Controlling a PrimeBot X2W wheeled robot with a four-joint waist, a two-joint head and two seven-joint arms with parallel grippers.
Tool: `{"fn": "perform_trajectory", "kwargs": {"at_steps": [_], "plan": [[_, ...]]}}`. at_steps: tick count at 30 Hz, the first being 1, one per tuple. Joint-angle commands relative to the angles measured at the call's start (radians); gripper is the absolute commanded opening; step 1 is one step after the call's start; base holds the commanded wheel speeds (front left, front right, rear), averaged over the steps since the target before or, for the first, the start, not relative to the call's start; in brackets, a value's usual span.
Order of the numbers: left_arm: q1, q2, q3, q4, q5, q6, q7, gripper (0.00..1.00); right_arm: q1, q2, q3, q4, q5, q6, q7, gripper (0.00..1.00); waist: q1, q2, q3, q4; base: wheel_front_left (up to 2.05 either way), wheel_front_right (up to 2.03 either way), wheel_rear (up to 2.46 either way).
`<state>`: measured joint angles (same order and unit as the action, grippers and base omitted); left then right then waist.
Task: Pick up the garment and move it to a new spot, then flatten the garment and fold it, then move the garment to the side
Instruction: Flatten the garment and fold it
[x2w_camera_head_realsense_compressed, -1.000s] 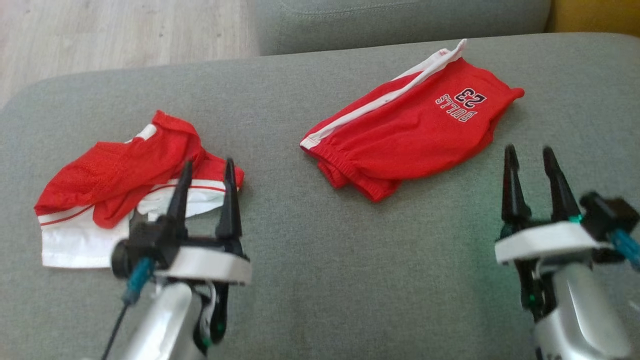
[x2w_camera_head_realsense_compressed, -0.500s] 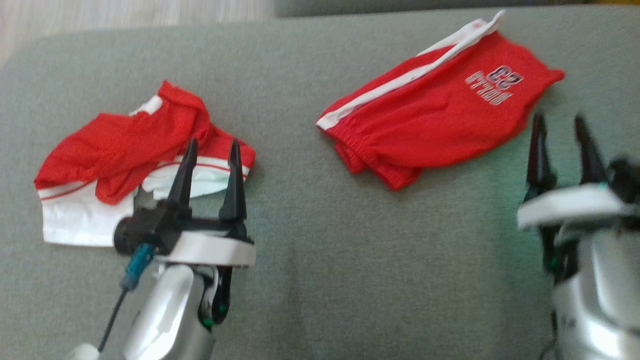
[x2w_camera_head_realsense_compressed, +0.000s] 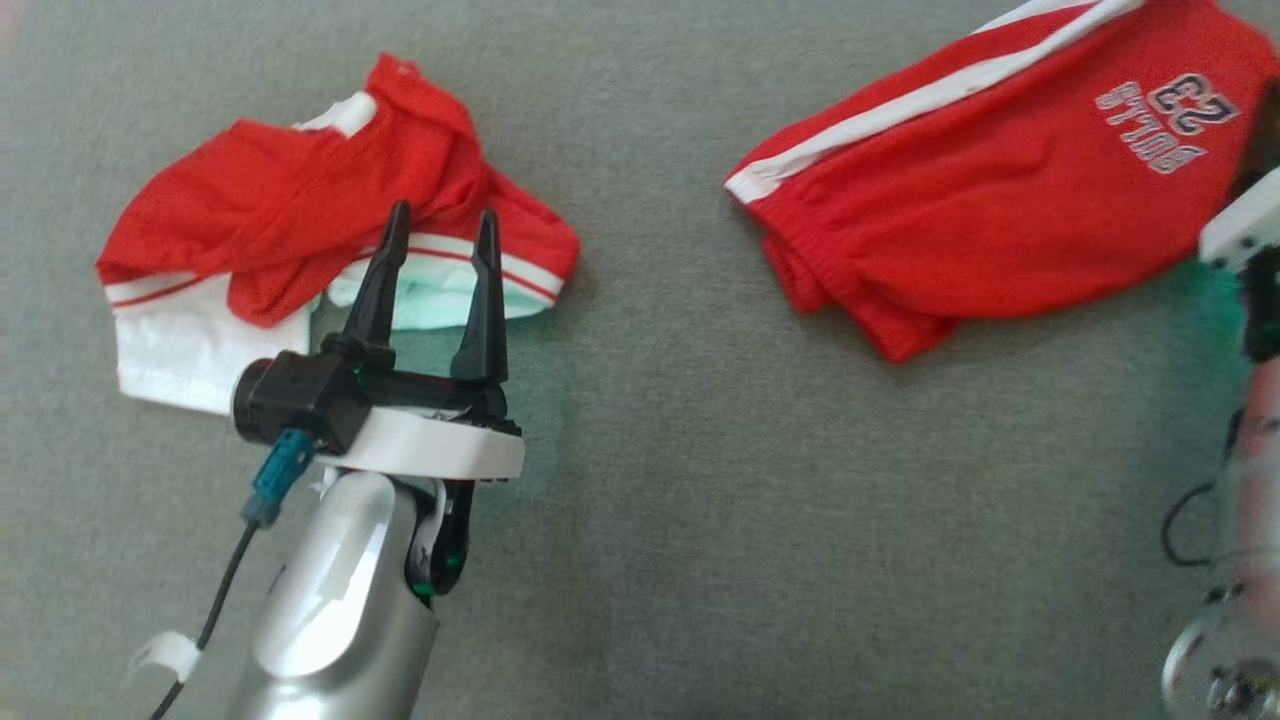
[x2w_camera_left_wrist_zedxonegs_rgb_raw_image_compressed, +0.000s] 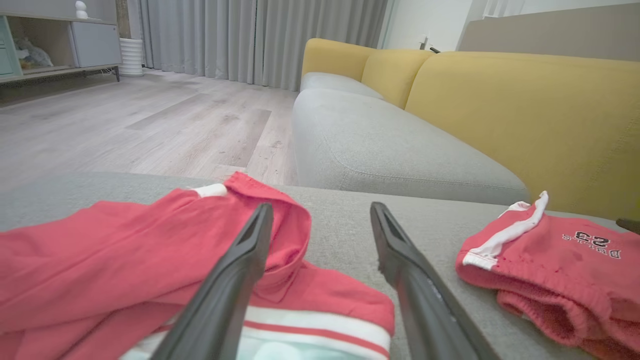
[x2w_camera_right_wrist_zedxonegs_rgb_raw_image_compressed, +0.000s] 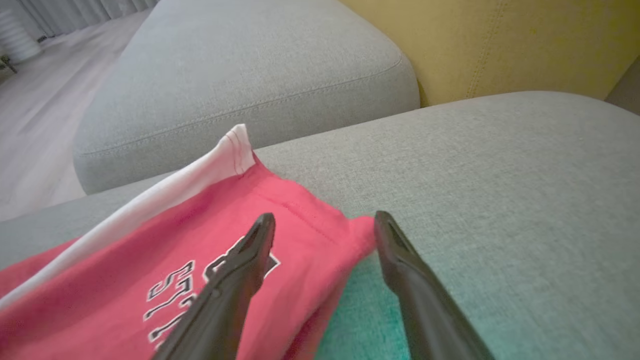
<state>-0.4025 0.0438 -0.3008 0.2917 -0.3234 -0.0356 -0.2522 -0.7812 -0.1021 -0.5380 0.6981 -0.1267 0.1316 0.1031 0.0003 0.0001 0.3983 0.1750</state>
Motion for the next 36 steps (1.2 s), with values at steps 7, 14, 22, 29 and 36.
{"fn": "perform_trajectory", "kwargs": {"at_steps": [7,14,22,29,36], "plan": [[-0.026,0.007,0.008,-0.025,-0.010,0.007,-0.010,1.00,-0.117,-0.031,-0.086,0.126,-0.135,-0.001,0.043,1.00,-0.0003,-0.0001,0.042,0.040,0.00,0.00,0.00],[-0.026,0.007,0.011,-0.027,-0.009,0.014,-0.010,1.00,-0.176,-0.057,-0.103,0.265,-0.181,-0.001,0.065,0.00,-0.0003,-0.0001,0.047,0.035,0.00,0.00,0.00],[-0.011,0.007,0.026,-0.015,0.000,0.013,-0.010,1.00,-0.206,-0.073,-0.080,0.363,-0.077,-0.001,-0.071,0.00,-0.0003,-0.0001,-0.004,-0.009,0.00,0.00,0.00],[0.023,0.006,0.045,-0.010,0.003,0.012,-0.010,1.00,-0.139,-0.079,-0.037,0.376,0.076,-0.001,-0.181,0.00,-0.0003,-0.0001,-0.085,-0.061,0.00,0.00,0.00],[0.061,0.006,0.049,-0.005,0.002,0.010,-0.010,1.00,0.007,-0.132,-0.055,0.296,0.215,-0.001,-0.203,0.00,-0.0003,-0.0001,-0.148,-0.084,0.00,0.00,0.00]]}}
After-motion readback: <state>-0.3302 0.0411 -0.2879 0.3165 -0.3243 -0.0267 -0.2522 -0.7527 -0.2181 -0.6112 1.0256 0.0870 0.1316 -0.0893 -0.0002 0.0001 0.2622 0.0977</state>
